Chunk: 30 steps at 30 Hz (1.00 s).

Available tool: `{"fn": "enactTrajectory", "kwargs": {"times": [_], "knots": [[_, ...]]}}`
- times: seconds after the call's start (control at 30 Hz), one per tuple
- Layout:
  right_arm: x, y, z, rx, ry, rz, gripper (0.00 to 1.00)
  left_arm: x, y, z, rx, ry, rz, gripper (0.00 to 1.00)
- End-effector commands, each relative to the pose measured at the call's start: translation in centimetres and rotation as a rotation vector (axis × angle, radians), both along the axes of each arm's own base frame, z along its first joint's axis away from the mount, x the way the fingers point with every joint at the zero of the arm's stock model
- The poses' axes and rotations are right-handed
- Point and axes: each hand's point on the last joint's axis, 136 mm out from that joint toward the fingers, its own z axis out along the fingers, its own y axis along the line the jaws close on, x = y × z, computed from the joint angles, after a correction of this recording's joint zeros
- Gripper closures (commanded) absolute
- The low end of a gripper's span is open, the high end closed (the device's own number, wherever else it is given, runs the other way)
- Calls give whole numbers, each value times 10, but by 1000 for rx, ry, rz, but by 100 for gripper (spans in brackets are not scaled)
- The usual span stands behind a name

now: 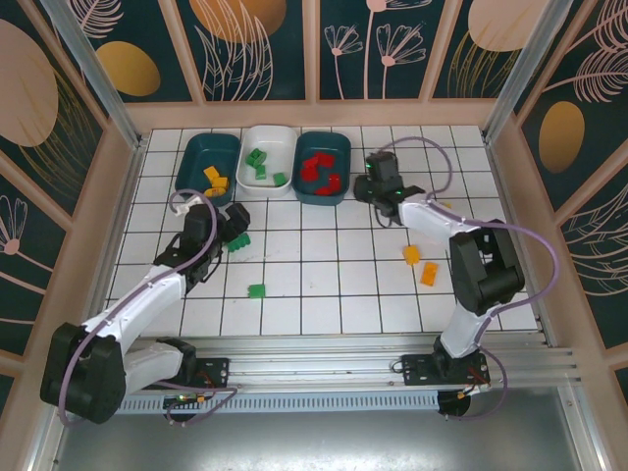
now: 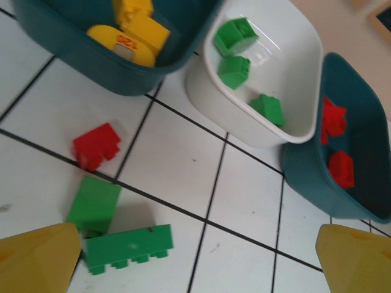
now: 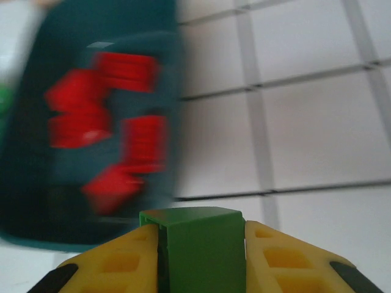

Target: Sort the legos into containers by color

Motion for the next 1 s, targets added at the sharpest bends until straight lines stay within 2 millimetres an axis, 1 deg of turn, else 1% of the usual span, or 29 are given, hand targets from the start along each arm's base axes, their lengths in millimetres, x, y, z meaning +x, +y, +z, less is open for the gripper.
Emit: {"fn": "enactTrajectory", "kwargs": {"times": [0.0,0.1,0.17,0.23,0.27,0.3,0.33,0.37,0.43,0.47,0.53,0.57,0.67,0.73,0.77,0.8,0.83,0.97], "knots": [[13,75,21,66,-66,138,75,-8,14,-13,-4,34,61,1],[26,128,22,73,-91,227,75,-11,9,-24,3,68,15,1],[37,155,18,89,-93,265,74,-13,7,-32,23,95,-9,1],[50,173,14,87,-94,277,74,-14,6,-40,46,117,-30,1],[53,184,4,86,-79,304,74,-14,7,-43,63,126,-35,1],[58,194,3,90,-85,321,73,-14,8,-46,79,134,-37,1],[64,200,4,91,-91,327,72,-14,8,-48,89,137,-45,1],[70,208,3,89,-87,337,69,-12,7,-50,97,133,-52,1],[82,217,7,79,-89,338,50,-9,3,-54,96,130,-79,2],[88,219,9,68,-83,327,43,-6,-1,-55,95,125,-99,2],[93,222,21,64,-92,322,36,0,-3,-57,107,129,-102,1],[93,222,28,56,-101,312,33,4,-3,-58,115,129,-102,1],[88,215,44,37,-122,293,32,16,-4,-65,149,142,-105,2],[79,207,49,21,-122,280,32,23,-8,-72,160,153,-126,1],[73,202,53,18,-127,276,32,28,-11,-75,161,159,-135,1],[65,195,52,16,-124,272,32,32,-14,-78,161,164,-144,1],[58,190,57,25,-136,271,32,34,-15,-81,162,173,-148,2],[27,160,54,25,-143,253,31,39,-18,-92,152,204,-150,2]]}}
